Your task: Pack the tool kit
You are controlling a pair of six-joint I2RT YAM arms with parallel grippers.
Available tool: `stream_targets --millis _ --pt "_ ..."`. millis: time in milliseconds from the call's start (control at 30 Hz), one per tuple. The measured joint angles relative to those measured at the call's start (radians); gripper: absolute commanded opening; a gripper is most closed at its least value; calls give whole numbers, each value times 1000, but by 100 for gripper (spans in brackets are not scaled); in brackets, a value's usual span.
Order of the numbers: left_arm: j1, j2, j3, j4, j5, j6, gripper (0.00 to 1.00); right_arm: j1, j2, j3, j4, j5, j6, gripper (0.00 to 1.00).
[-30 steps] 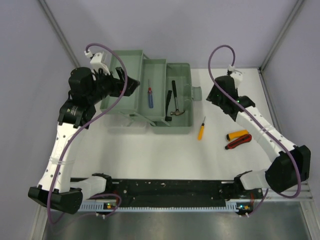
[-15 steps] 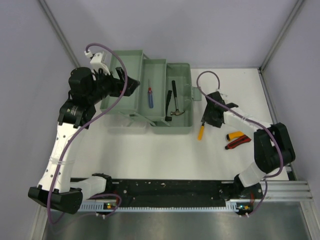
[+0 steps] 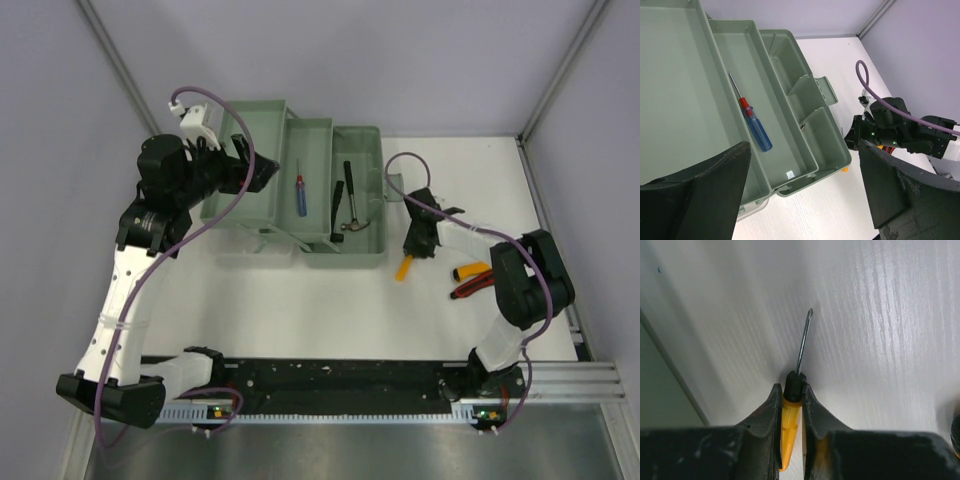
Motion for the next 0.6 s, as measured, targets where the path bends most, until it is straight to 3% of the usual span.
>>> stream_targets --millis 367,600 --pt "0 0 0 0 -8 1 92 1 -106 53 -83 120 -27 0" --pt "0 0 0 0 -8 3 92 101 -192 383 -121 232 -122 0"
